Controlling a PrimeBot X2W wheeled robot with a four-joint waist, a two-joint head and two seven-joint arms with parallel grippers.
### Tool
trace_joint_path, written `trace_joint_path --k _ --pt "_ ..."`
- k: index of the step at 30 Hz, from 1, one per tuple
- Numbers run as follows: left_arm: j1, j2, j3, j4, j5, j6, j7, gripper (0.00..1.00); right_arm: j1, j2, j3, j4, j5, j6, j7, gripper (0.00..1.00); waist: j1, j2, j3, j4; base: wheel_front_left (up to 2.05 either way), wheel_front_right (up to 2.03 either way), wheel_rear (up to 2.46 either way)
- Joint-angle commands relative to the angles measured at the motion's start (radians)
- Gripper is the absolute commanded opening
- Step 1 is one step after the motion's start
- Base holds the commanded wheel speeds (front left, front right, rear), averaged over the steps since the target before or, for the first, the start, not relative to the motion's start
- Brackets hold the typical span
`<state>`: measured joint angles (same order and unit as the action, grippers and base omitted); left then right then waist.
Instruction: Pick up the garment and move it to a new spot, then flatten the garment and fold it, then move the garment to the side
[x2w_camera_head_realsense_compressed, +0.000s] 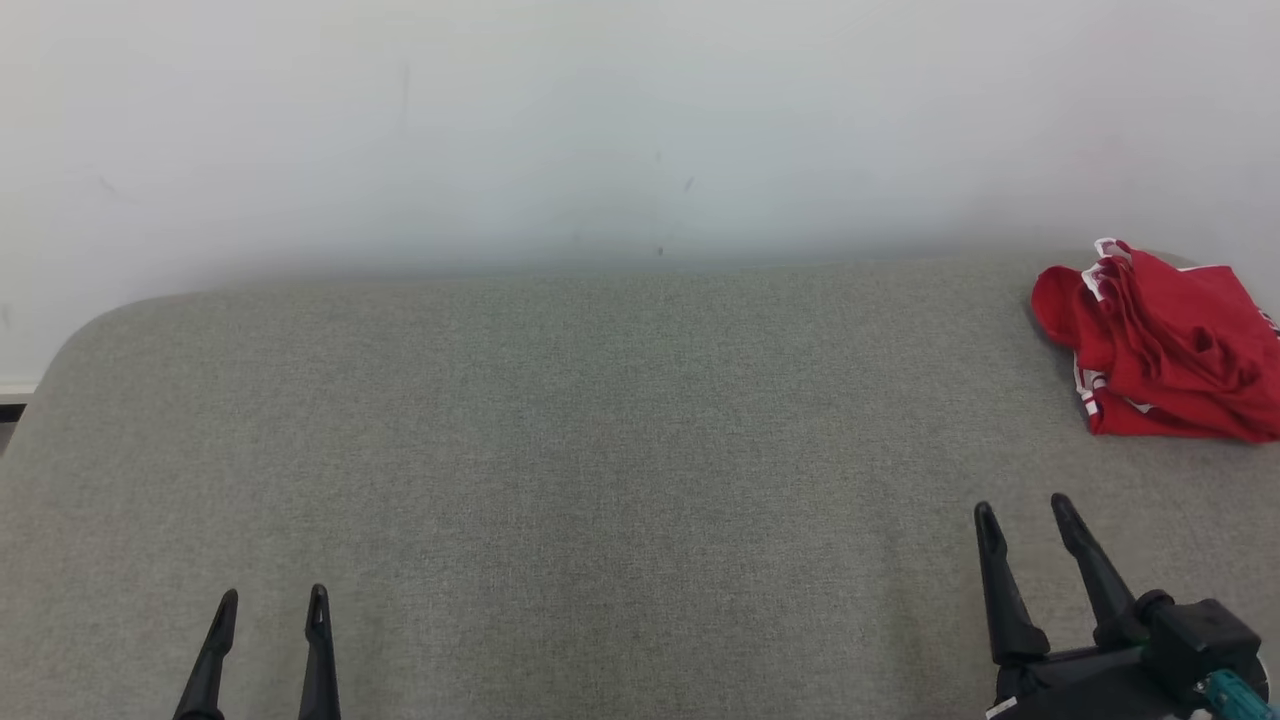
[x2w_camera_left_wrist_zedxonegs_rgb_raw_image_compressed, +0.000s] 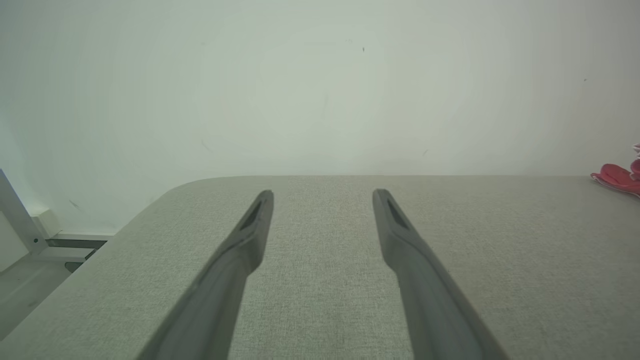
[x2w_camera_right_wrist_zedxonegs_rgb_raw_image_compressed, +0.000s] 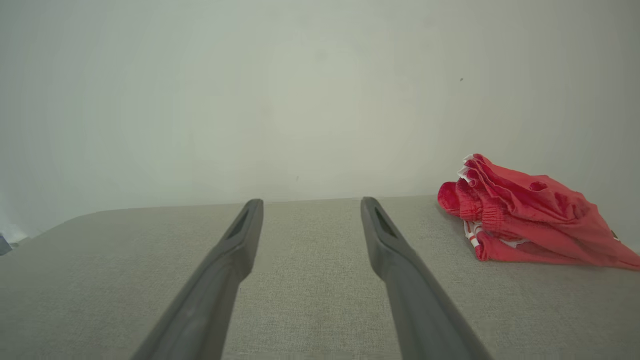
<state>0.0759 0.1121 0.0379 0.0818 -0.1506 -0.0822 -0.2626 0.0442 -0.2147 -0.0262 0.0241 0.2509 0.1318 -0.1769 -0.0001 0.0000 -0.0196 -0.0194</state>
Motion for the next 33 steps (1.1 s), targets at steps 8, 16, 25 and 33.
trace_joint_path --k 8,16,25,33 --pt "0.010 0.016 0.002 0.017 0.016 0.005 -0.002 1.00 0.040 0.082 0.006 0.010 -0.034 -0.003 -0.022 1.00 0.0001 0.0000 -0.011 0.010 0.00 0.00 0.00" --pt "-0.002 0.024 0.006 0.036 0.009 0.014 0.000 1.00 0.051 0.095 -0.004 0.020 -0.045 -0.003 -0.020 1.00 0.0001 0.0000 -0.016 0.019 0.00 0.00 0.00" --pt "-0.013 0.039 0.011 0.038 0.002 0.028 0.031 1.00 0.056 0.105 -0.003 0.020 -0.052 -0.003 -0.009 1.00 0.0001 0.0000 -0.019 0.024 0.00 0.00 0.00" --pt "-0.008 0.046 0.006 0.020 -0.011 0.030 0.045 1.00 0.057 0.106 0.000 0.019 -0.058 -0.003 -0.009 1.00 0.0001 0.0000 -0.015 0.026 0.00 0.00 0.00"
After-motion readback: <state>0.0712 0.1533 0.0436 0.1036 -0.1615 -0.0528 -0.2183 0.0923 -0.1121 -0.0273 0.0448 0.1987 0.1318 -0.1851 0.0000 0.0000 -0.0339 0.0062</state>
